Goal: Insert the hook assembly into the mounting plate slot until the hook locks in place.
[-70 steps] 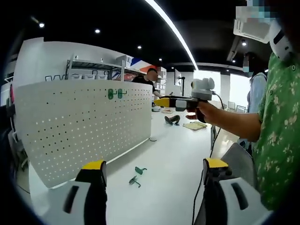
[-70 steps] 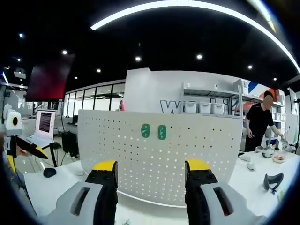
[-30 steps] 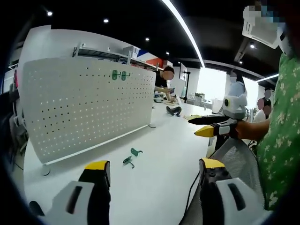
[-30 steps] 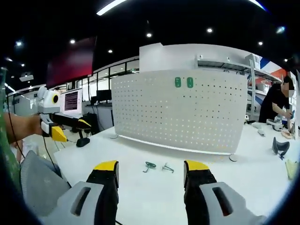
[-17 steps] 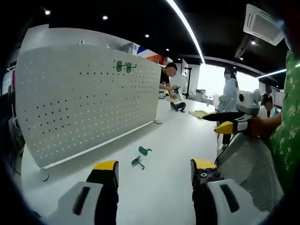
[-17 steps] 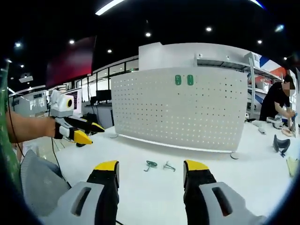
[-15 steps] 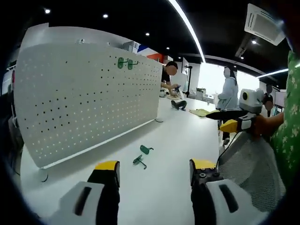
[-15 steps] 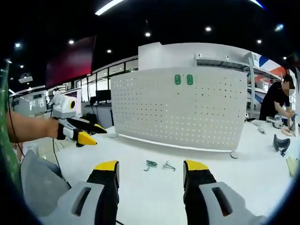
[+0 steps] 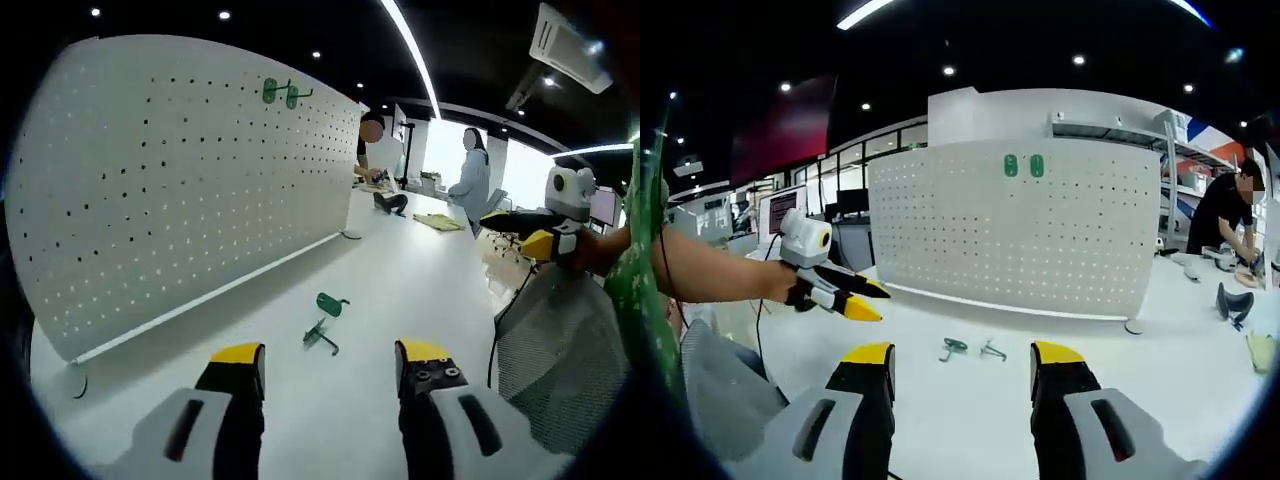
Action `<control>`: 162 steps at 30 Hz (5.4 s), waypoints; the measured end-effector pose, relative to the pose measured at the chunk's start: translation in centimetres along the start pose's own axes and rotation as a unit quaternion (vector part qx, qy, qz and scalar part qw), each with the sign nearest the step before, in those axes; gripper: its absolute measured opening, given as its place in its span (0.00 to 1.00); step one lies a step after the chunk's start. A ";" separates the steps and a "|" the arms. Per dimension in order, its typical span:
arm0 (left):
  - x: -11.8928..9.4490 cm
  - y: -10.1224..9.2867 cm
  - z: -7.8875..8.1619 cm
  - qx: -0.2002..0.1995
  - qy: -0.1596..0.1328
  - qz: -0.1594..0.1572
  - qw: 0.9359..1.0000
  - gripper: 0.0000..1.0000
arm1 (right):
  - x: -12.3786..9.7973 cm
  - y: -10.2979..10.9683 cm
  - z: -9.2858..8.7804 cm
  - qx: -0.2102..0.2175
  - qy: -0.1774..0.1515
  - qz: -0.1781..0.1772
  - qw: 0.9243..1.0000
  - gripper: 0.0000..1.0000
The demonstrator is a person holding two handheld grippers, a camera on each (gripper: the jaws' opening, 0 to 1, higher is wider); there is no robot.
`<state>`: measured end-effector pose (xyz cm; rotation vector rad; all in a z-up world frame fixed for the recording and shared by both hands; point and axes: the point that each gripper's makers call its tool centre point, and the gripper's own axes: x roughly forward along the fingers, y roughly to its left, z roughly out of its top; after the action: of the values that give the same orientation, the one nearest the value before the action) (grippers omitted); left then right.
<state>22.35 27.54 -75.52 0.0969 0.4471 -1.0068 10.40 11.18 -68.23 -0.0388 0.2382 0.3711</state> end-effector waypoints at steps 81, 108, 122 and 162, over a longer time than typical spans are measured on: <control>10.1 0.6 -3.9 0.024 0.042 -0.099 0.994 0.02 | 1.0 -1.2 -2.3 0.011 0.051 -0.022 0.998 0.47; 3.1 -6.2 2.0 0.051 0.001 -0.166 0.985 0.02 | 1.8 -0.2 -0.6 -0.014 0.029 0.019 0.999 0.44; -0.7 -9.4 5.2 0.058 -0.015 -0.173 0.983 0.02 | 1.8 0.7 0.2 -0.051 0.030 0.055 0.997 0.43; -2.8 -12.6 6.5 -0.029 0.018 -0.187 0.982 0.02 | 1.6 7.7 2.9 -0.436 0.024 0.192 0.879 0.22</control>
<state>12.61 21.15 -66.95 -0.0231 0.5394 -1.3622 9.73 19.14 -65.73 -0.9068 0.1084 0.8539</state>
